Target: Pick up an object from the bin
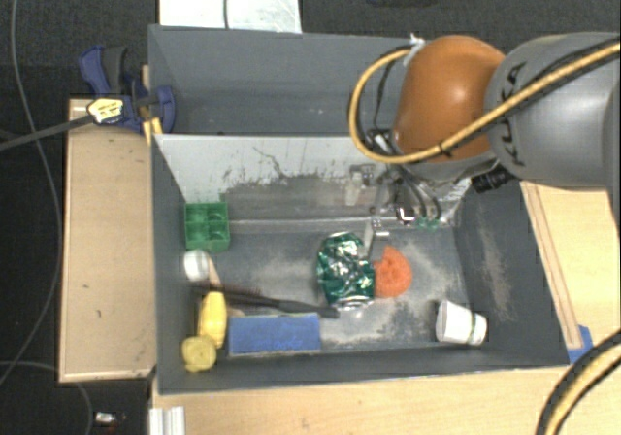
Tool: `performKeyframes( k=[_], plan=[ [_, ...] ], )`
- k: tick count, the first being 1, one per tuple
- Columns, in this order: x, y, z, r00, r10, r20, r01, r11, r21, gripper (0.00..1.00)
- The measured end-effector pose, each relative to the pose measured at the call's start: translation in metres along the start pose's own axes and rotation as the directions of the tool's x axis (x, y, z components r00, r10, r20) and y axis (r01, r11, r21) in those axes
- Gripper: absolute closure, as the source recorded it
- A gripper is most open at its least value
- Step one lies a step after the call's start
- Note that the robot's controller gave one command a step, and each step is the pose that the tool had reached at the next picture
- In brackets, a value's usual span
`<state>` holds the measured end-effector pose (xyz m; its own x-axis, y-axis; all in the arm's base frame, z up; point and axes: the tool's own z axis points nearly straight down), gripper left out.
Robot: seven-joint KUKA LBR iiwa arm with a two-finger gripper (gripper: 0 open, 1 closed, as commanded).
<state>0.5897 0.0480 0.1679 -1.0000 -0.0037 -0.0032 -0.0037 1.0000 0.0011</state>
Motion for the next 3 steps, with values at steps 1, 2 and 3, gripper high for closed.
performKeyframes(
  k=[1,2,3],
  plan=[
    [0.000,0.000,0.000,1.000,0.000,0.000,0.000,1.000,0.000,0.00],
    [0.025,0.019,0.070,1.000,0.000,0.006,0.000,1.000,-0.001,0.00],
    [0.029,-0.008,0.096,0.992,0.125,0.013,-0.125,0.992,-0.002,0.00]
  ],
)
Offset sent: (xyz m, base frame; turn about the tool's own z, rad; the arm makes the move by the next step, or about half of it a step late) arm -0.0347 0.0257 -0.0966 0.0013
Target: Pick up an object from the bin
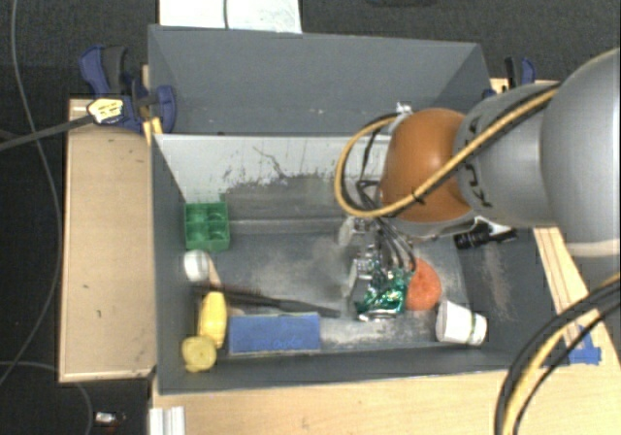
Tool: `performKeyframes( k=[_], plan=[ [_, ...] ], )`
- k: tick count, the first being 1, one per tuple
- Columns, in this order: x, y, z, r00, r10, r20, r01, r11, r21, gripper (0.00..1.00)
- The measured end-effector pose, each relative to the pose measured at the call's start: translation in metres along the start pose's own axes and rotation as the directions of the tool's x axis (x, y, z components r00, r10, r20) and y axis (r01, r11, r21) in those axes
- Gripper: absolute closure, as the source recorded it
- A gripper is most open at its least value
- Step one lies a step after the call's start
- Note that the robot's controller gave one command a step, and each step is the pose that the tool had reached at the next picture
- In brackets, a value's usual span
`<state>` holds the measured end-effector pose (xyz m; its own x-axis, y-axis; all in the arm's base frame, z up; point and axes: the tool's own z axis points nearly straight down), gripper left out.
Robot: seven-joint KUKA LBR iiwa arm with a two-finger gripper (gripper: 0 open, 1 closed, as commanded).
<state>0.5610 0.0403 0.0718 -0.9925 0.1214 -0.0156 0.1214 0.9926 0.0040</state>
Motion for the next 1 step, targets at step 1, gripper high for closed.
performKeyframes(
  k=[1],
  plan=[
    [0.0189,-0.0413,0.0010,0.999,-0.047,-0.009,0.047,0.999,-0.002,0.00]
  ],
)
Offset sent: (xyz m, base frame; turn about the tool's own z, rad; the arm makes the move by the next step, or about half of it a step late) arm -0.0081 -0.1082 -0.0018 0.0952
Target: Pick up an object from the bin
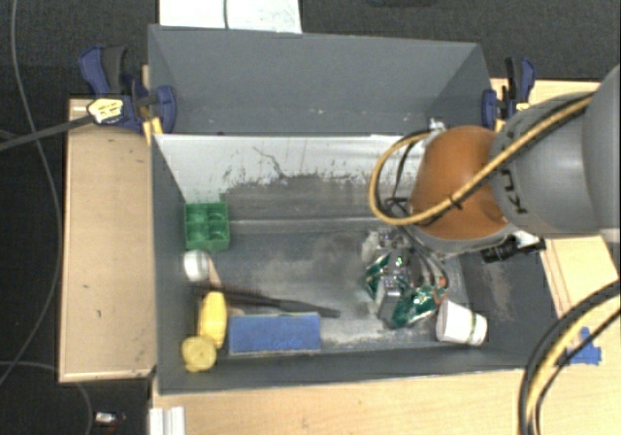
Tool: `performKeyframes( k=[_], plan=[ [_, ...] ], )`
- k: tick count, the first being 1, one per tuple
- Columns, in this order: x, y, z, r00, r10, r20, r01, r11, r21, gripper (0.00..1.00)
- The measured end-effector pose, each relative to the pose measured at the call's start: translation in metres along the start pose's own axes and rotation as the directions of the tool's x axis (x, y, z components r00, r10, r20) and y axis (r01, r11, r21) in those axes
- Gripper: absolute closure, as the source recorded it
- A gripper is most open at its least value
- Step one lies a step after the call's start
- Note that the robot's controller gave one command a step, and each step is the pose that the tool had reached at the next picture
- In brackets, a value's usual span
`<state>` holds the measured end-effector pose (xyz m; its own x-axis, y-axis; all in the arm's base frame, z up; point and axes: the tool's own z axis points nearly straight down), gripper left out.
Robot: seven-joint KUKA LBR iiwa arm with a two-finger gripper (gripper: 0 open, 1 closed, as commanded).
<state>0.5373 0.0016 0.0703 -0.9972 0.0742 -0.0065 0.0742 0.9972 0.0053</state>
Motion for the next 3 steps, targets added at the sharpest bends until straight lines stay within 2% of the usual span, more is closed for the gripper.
performKeyframes(
  k=[1,2,3],
  plan=[
    [-0.017,-0.052,-0.001,0.993,0.121,0.010,-0.121,0.993,-0.003,0.00],
    [-0.029,-0.077,-0.001,1.000,-0.011,0.010,0.011,1.000,0.000,0.00],
    [-0.033,-0.119,-0.001,0.992,0.126,0.015,-0.126,0.992,-0.002,0.00]
  ],
)
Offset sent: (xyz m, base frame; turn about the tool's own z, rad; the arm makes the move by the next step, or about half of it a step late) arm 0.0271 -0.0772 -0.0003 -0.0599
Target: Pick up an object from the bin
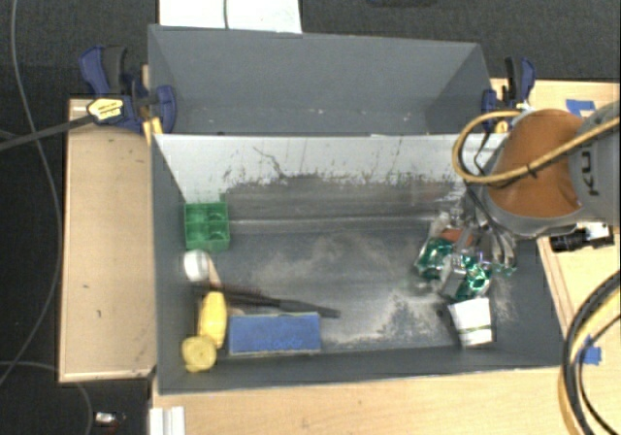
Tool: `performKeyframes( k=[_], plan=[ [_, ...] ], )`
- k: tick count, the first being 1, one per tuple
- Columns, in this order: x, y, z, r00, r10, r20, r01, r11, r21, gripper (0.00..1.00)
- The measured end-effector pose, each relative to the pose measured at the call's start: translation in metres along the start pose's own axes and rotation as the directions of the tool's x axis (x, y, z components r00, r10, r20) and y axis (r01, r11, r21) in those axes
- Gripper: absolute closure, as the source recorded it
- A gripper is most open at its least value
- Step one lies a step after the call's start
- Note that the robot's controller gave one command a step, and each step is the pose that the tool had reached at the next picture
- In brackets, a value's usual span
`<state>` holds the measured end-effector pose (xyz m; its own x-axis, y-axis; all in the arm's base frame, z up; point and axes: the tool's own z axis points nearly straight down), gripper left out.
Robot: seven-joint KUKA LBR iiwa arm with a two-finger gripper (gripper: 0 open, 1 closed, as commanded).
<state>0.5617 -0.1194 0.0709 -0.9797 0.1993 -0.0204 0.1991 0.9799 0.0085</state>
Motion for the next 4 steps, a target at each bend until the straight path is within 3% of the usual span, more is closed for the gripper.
performKeyframes(
  k=[1,2,3,4],
  plan=[
    [-0.022,-0.003,0.000,0.969,-0.245,0.001,0.245,0.969,-0.011,1.00],
    [-0.022,-0.003,0.000,0.970,-0.244,0.001,0.244,0.970,-0.011,1.00],
    [-0.022,-0.011,-0.044,0.922,-0.387,0.002,0.387,0.922,-0.008,1.00],
    [-0.013,-0.008,-0.132,0.957,-0.291,0.000,0.291,0.957,-0.012,1.00]
  ],
)
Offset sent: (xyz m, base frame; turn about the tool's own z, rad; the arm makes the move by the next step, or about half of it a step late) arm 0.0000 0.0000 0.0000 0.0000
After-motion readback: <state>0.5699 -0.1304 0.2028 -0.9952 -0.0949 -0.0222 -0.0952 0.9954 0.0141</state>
